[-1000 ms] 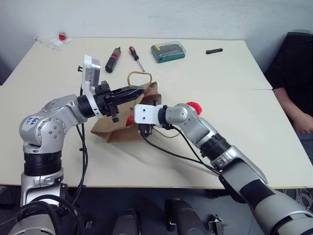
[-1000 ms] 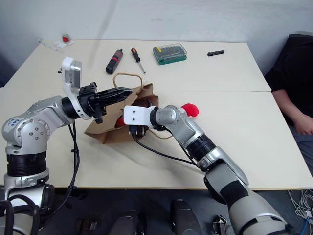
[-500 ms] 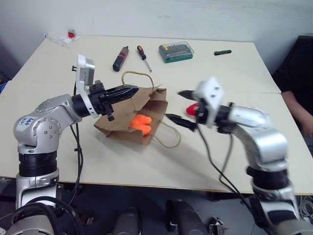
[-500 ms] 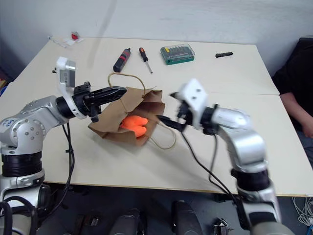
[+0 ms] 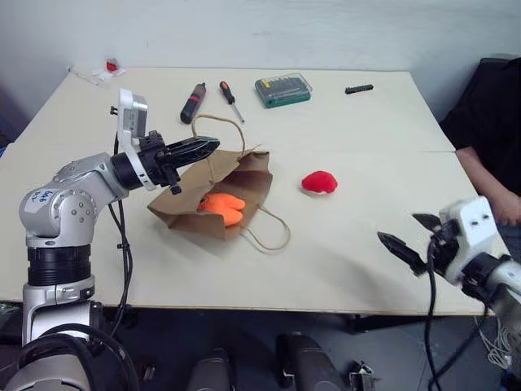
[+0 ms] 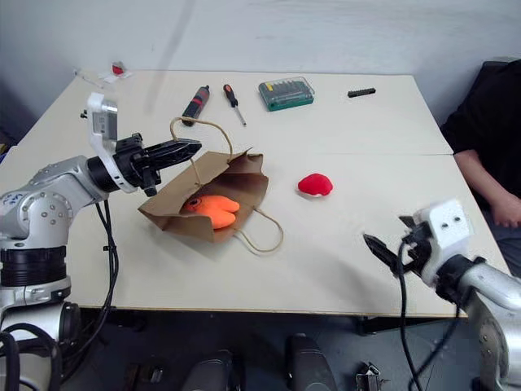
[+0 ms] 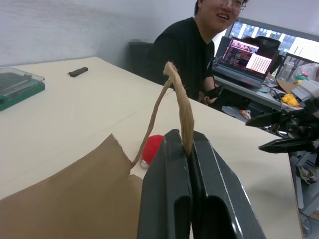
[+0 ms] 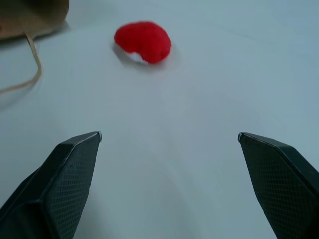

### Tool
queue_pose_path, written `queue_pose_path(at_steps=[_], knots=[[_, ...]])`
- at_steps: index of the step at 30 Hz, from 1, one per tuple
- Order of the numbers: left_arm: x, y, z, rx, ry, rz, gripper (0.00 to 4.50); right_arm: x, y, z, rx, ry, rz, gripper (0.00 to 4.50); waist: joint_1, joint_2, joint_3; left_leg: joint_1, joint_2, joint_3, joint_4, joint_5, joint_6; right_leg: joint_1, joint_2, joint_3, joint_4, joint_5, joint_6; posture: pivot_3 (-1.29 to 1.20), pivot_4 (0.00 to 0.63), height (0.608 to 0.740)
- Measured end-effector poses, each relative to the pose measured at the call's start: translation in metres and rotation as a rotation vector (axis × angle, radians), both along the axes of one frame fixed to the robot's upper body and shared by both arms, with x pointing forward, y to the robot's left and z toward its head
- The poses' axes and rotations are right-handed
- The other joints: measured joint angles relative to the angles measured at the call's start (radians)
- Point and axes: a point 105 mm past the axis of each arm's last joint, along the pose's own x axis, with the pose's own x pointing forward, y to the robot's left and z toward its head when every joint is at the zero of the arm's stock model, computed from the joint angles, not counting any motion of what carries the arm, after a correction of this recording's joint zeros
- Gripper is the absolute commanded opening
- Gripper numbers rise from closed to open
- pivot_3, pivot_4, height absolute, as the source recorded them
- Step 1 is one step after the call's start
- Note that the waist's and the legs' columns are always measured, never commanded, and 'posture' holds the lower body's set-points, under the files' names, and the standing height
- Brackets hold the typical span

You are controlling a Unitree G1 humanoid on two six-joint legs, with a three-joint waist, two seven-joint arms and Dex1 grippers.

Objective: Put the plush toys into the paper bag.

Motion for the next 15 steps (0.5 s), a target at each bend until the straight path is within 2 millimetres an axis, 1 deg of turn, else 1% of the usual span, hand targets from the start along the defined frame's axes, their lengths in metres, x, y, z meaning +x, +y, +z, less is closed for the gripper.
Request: queue_pose_path(at_steps=[3,6,7,9,10,12,14,15], knots=[[0.0,-0.003,0.0,-0.001,-0.001,-0.006,0.0,0.037,0.02,-0.005,0.034,-0.009,0.017,4.49,0.003,0.0,0.0,-0.002,0.0,0.0,0.0,0.0,0.0,-0.002,0.0,0.0,0.0,0.0,0.0,0.0,0.15,0.74],[-0.001,-0.004,0.0,0.001,-0.005,-0.009,0.0,0.067,0.032,-0.013,0.054,0.005,-0.017,4.49,0.004,0.001,0.0,-0.004,0.0,0.001,0.0,0.0,0.0,-0.005,0.0,0.0,0.0,0.0,0.0,0.0,0.15,0.74],[0.0,-0.002,0.0,0.0,-0.005,0.0,0.0,0.086,0.037,-0.015,0.079,0.012,-0.056,4.49,0.003,0.0,0.0,-0.005,0.001,0.001,0.001,0.0,0.0,-0.005,0.0,0.0,0.0,0.0,0.0,0.0,0.15,0.74],[-0.001,-0.003,0.001,0.0,-0.004,-0.001,0.0,0.11,0.05,-0.017,0.112,0.036,-0.088,4.49,0.002,0.002,0.001,-0.006,0.0,0.001,0.001,0.0,0.0,-0.006,-0.001,0.0,0.001,0.0,0.0,0.0,0.15,0.74],[-0.001,-0.003,0.001,-0.001,0.001,-0.001,0.0,0.118,0.056,-0.017,0.132,0.045,-0.094,4.32,0.0,0.002,0.001,-0.006,0.001,0.001,0.001,0.0,0.0,-0.007,0.0,0.0,0.0,0.0,0.0,0.0,0.15,0.74],[-0.002,-0.002,0.0,-0.008,0.013,-0.003,0.0,0.129,0.067,-0.021,0.149,0.065,-0.091,3.88,-0.001,0.002,0.002,-0.006,0.001,0.001,0.0,0.0,0.0,-0.007,0.0,-0.001,0.001,0.0,-0.001,0.0,0.15,0.74],[-0.003,0.004,-0.006,0.008,0.037,0.012,0.0,0.135,0.08,-0.03,0.115,0.082,-0.067,3.26,-0.003,0.003,0.002,-0.006,0.001,0.001,-0.001,0.0,0.0,-0.007,0.0,-0.001,0.001,0.0,-0.001,0.0,0.15,0.74],[-0.003,0.006,-0.008,0.017,0.044,0.021,0.0,0.138,0.085,-0.03,0.107,0.08,-0.057,2.84,-0.004,0.003,0.002,-0.007,0.001,0.001,0.0,0.0,0.0,-0.007,0.0,-0.001,0.002,0.0,-0.001,0.0,0.15,0.74]])
